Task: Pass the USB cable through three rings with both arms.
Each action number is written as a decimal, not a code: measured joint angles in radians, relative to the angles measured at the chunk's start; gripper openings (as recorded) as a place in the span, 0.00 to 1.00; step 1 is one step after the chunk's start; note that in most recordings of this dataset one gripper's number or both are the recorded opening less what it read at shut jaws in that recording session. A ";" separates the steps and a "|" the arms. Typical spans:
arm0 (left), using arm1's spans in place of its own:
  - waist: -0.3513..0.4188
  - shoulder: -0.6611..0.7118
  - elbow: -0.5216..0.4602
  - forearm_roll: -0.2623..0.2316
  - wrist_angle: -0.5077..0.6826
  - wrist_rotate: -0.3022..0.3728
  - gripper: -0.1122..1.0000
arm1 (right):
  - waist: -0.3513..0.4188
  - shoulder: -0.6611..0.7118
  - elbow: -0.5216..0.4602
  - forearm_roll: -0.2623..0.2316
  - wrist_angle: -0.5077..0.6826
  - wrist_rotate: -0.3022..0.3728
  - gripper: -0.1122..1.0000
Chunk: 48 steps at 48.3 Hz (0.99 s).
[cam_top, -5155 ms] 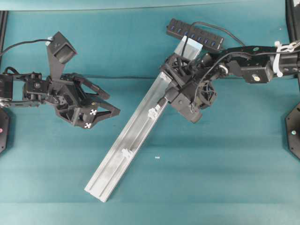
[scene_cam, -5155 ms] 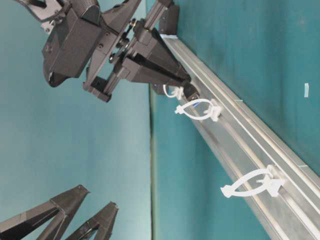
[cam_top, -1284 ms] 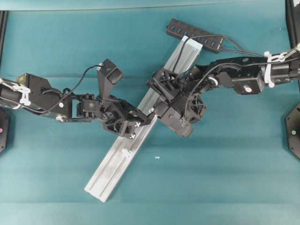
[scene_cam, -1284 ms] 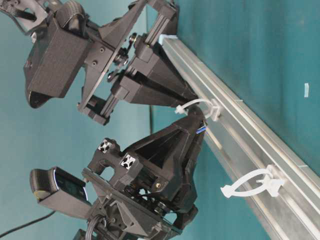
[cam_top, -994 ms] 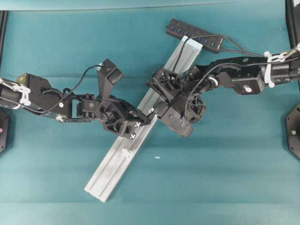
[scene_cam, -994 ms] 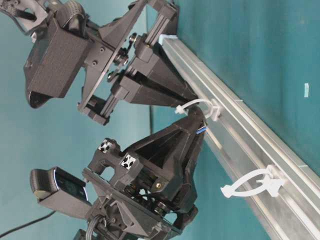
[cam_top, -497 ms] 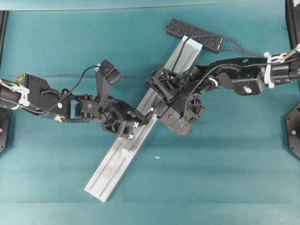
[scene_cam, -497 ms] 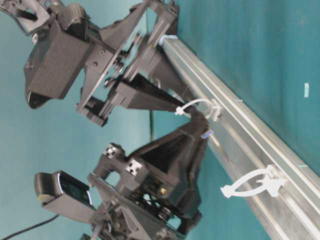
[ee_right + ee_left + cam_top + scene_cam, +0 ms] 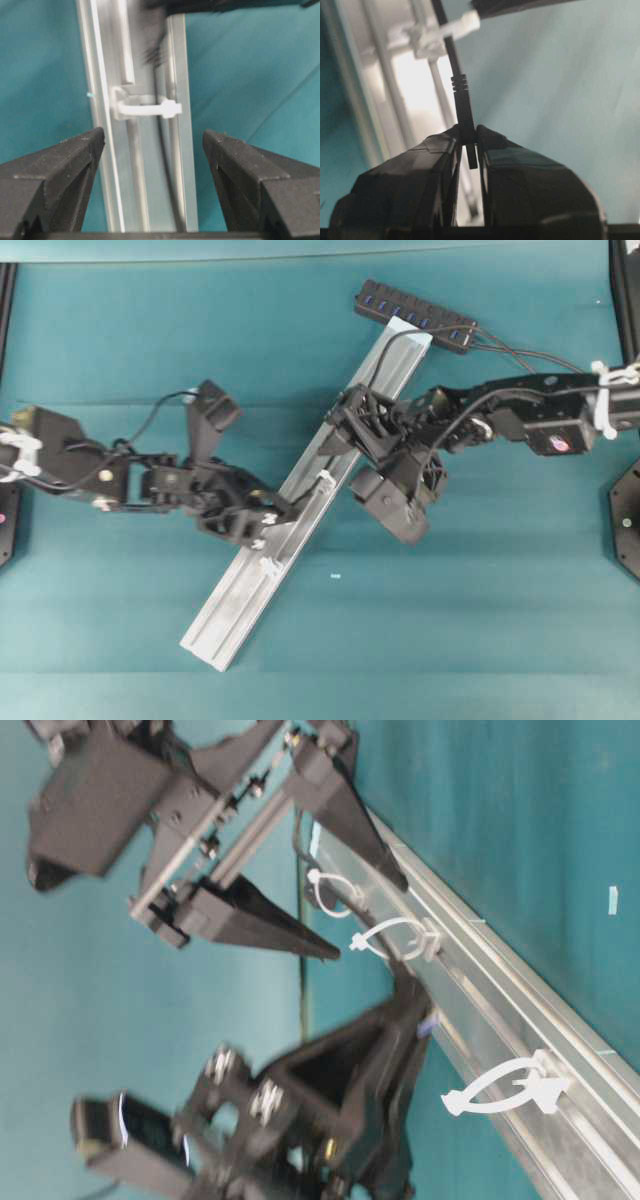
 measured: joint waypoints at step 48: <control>-0.055 -0.089 0.054 0.000 0.000 -0.083 0.20 | 0.112 0.021 -0.034 -0.055 -0.077 0.555 0.75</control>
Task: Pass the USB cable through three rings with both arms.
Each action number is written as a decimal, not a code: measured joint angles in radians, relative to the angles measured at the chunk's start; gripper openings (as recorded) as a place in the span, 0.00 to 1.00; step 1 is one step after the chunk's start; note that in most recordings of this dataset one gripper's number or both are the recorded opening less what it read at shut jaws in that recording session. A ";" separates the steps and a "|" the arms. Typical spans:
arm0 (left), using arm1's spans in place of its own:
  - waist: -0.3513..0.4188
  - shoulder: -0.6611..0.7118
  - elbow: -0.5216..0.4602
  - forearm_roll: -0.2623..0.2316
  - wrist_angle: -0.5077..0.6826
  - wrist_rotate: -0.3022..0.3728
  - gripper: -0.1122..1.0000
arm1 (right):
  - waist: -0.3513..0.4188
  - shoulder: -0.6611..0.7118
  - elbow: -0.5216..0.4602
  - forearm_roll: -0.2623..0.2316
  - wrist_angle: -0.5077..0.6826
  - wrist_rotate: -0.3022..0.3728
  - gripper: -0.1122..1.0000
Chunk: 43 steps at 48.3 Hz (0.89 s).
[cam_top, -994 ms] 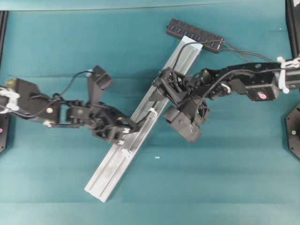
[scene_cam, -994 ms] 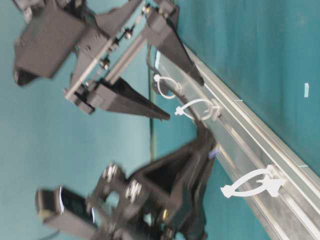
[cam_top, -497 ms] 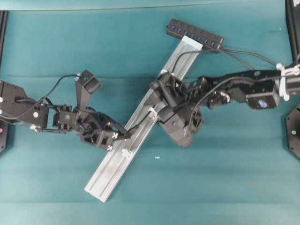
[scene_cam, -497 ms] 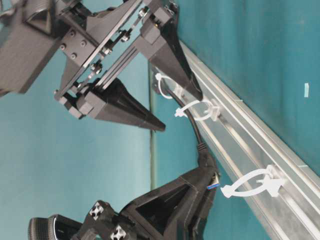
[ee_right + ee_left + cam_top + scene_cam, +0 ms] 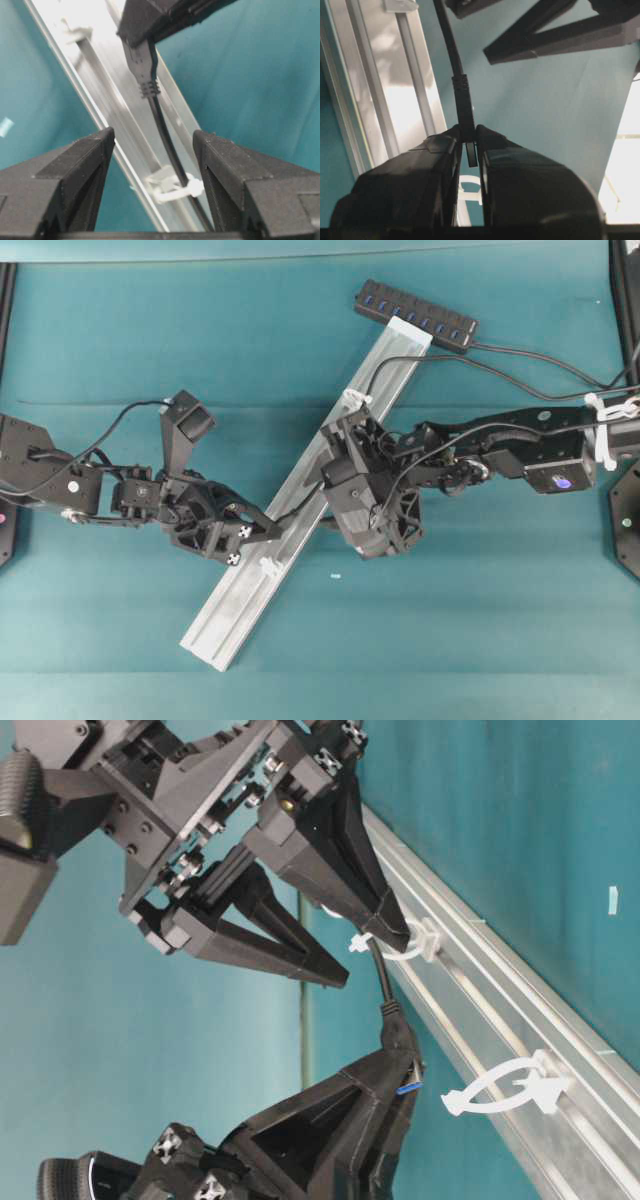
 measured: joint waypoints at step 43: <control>0.002 0.000 -0.002 0.000 0.000 0.002 0.20 | -0.015 0.095 -0.095 -0.163 0.094 0.000 0.26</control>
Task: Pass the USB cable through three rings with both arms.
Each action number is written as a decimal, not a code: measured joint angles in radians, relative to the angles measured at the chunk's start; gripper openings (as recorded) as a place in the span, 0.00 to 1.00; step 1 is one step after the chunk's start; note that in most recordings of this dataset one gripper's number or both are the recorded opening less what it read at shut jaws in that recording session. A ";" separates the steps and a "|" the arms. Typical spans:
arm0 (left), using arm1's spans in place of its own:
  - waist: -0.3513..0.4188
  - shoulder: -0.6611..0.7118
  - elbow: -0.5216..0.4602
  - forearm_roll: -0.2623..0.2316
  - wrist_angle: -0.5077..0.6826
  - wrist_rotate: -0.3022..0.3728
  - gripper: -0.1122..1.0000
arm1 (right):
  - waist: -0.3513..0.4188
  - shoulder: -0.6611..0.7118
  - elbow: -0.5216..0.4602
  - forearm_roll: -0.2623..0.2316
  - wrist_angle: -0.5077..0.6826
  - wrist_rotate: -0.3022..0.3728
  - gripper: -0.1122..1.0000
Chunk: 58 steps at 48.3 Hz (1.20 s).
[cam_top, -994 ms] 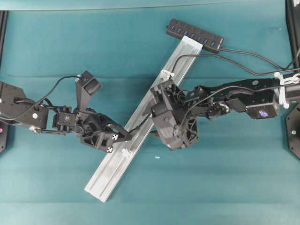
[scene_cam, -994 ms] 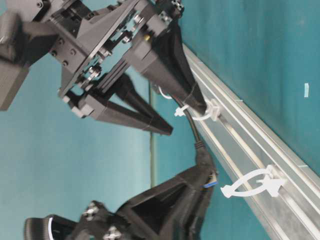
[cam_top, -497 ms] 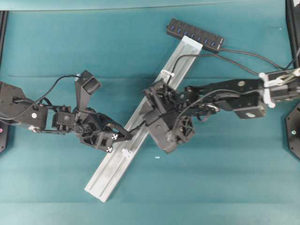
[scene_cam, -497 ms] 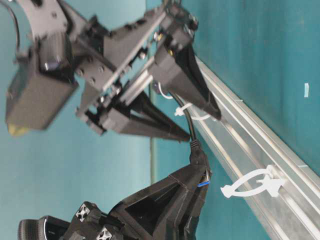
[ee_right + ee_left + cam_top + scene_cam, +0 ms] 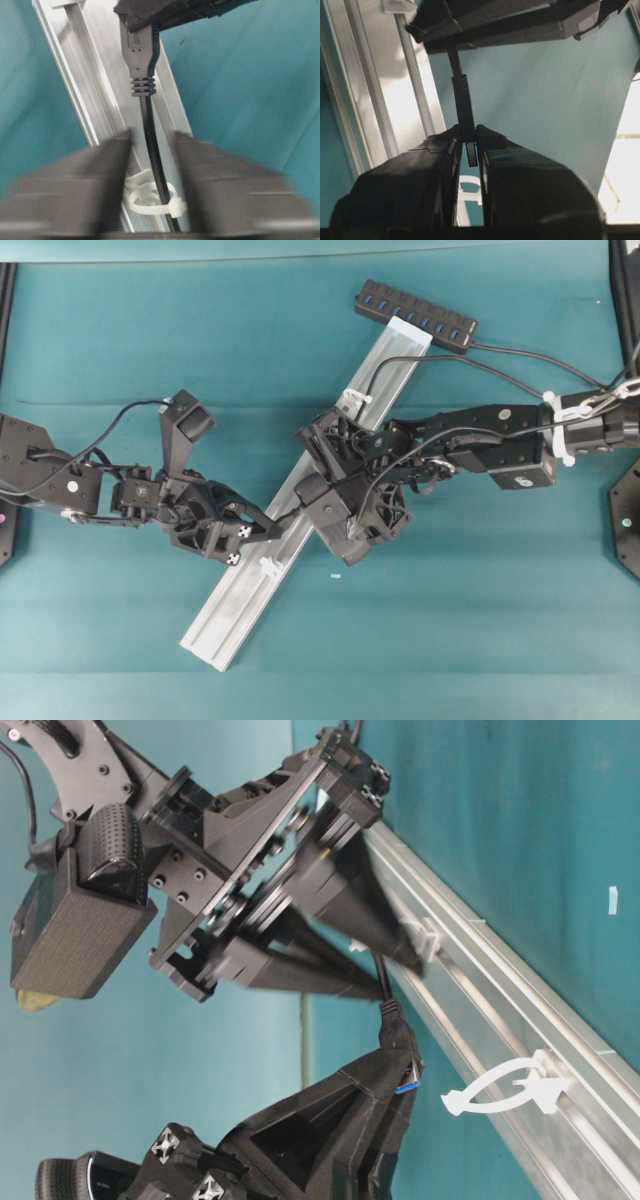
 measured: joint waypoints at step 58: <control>0.026 -0.041 -0.012 0.000 0.186 0.006 0.95 | 0.008 0.014 -0.038 -0.100 0.086 -0.078 0.16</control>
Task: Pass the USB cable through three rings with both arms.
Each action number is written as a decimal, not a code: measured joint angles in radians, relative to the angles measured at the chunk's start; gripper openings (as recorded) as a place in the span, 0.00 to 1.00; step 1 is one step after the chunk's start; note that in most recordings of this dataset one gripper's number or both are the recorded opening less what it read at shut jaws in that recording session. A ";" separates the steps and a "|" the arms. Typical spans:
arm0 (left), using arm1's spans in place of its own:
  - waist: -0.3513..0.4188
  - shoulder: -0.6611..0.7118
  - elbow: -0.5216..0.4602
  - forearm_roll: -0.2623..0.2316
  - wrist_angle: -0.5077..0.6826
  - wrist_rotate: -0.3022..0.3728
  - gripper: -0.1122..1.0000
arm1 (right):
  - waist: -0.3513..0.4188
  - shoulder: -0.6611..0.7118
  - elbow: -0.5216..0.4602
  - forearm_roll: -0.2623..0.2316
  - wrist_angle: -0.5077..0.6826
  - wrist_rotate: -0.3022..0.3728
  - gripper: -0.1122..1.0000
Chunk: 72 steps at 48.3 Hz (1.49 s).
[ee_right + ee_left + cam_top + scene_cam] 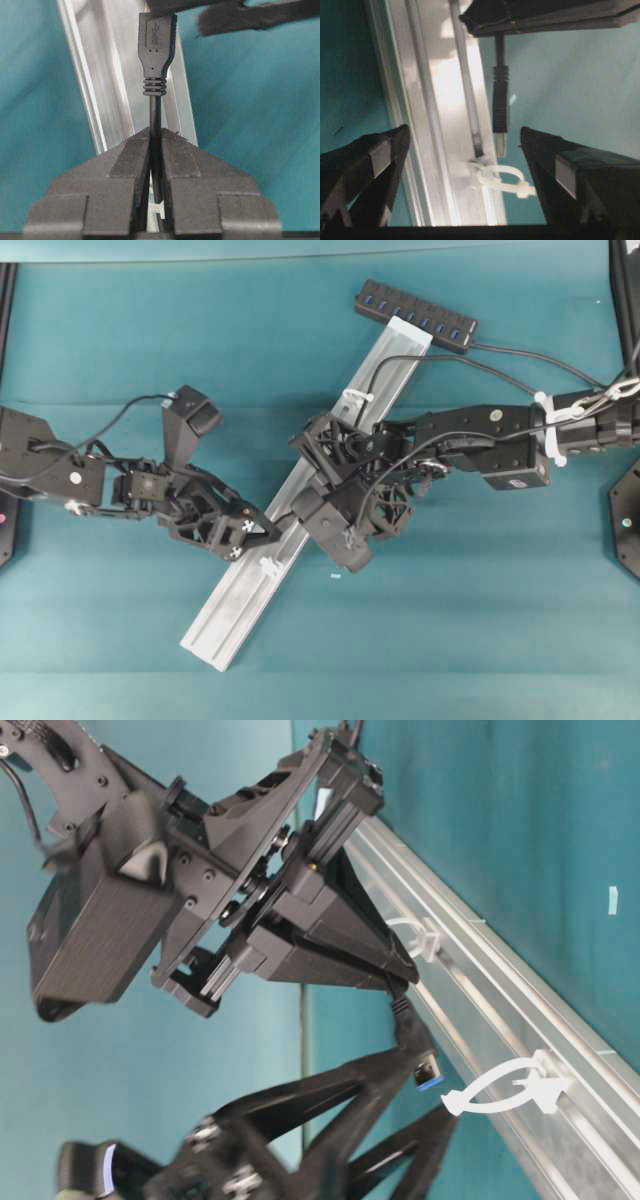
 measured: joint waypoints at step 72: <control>-0.141 -0.408 0.143 0.000 0.252 -0.008 0.95 | 0.071 0.066 -0.063 -0.002 0.002 -0.064 0.16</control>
